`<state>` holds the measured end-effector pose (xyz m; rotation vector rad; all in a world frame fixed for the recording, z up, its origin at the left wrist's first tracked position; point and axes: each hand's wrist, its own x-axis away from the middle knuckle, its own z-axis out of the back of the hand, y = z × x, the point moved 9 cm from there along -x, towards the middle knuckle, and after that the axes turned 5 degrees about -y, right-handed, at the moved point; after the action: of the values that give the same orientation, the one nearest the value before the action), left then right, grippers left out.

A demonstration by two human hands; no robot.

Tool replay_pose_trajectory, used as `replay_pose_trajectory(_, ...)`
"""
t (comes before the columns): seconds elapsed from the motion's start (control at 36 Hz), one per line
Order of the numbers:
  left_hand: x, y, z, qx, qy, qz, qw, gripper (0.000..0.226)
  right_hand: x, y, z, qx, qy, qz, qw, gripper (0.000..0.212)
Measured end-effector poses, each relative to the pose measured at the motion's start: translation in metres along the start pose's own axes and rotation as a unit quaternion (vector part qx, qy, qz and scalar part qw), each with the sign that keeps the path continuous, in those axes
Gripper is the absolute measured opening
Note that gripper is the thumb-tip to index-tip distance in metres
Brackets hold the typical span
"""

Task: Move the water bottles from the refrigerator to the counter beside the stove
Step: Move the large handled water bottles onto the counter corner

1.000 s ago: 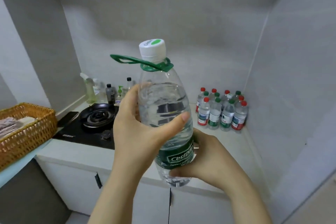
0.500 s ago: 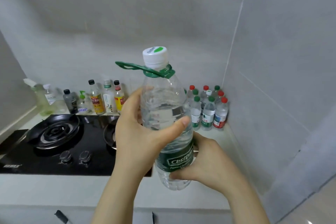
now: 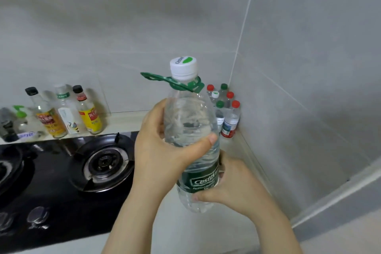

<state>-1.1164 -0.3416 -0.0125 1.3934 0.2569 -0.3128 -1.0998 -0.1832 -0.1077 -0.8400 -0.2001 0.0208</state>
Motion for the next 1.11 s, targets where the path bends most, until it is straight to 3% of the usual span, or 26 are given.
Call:
replay_pose_trajectory(0.56, -0.088, -0.081, -0.13, -0.023, -0.065, 0.067, 0.995, 0.065, -0.105, 0.133, 0.052, -0.004, -0.004, -0.055, 0.998, 0.081)
replay_pose_trajectory(1.11, -0.145, -0.152, -0.199, -0.02, -0.124, 0.104, 0.987, 0.06, -0.17, 0.21, 0.071, -0.103, 0.027, -0.086, 0.991, 0.066)
